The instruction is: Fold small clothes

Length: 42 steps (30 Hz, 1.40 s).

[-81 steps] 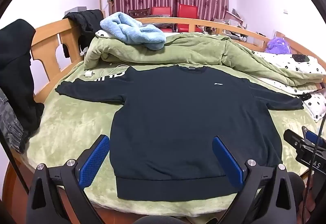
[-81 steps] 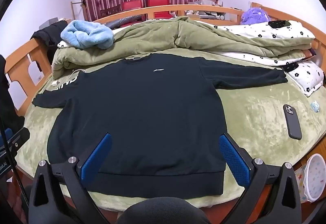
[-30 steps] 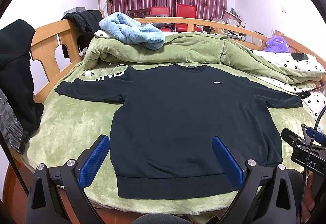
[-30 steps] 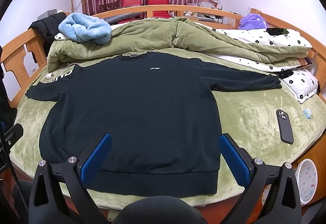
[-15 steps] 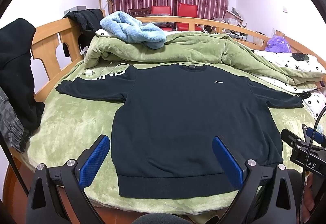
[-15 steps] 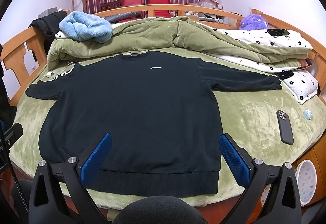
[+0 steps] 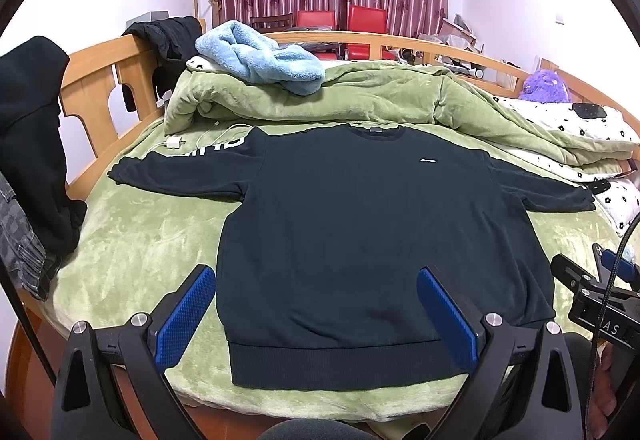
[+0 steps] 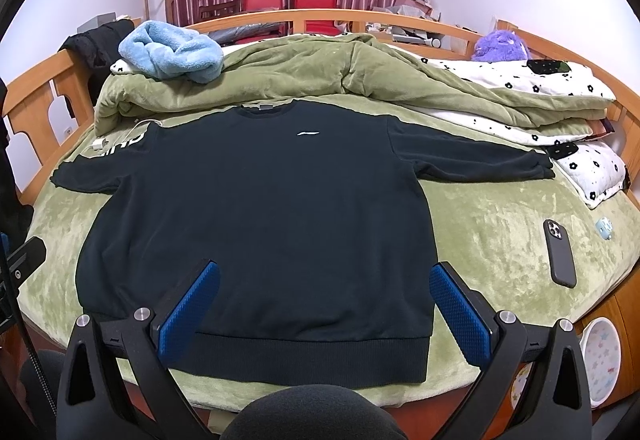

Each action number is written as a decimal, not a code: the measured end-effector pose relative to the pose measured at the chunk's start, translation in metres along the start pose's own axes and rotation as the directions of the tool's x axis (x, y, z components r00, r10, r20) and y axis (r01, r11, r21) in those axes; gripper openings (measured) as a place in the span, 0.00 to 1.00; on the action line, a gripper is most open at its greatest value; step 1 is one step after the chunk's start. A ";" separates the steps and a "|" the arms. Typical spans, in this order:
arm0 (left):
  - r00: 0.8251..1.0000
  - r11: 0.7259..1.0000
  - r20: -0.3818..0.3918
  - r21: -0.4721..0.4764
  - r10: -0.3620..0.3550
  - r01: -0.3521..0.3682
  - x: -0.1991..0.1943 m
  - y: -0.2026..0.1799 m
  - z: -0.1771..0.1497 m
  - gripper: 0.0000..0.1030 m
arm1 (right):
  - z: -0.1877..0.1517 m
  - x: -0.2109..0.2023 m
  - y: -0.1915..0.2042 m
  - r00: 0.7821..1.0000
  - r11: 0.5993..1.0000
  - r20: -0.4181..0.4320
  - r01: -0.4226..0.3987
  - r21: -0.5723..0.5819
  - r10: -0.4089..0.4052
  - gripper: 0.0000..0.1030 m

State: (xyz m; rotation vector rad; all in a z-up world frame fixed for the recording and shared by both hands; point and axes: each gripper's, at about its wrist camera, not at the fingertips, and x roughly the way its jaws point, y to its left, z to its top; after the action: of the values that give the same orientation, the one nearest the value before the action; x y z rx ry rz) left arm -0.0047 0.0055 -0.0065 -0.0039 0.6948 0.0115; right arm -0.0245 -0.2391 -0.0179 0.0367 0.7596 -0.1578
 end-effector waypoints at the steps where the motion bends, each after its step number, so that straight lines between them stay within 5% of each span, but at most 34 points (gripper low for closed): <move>1: 1.000 1.000 0.000 0.002 0.002 -0.002 0.000 0.000 0.000 0.99 | 0.000 0.000 0.000 1.000 1.000 0.000 0.000 0.001 0.000 1.00; 18: 1.000 1.000 0.001 -0.018 -0.018 0.018 0.004 0.010 0.006 0.99 | 0.004 0.000 -0.005 1.000 1.000 -0.013 -0.014 -0.024 0.014 1.00; 27: 0.996 0.994 0.019 -0.057 0.090 -0.089 0.020 0.064 0.032 0.99 | 0.029 -0.002 -0.012 0.998 0.998 0.033 -0.055 -0.006 0.055 1.00; 42: 0.976 0.972 -0.095 -0.113 0.196 -0.206 0.122 0.154 0.045 0.99 | 0.081 0.064 0.003 0.995 1.000 0.101 -0.022 0.001 0.022 1.00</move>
State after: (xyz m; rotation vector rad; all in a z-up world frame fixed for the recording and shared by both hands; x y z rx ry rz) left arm 0.1160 0.1612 -0.0504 -0.0521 0.7752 0.2499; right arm 0.0768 -0.2519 -0.0032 0.0387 0.6579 -0.1383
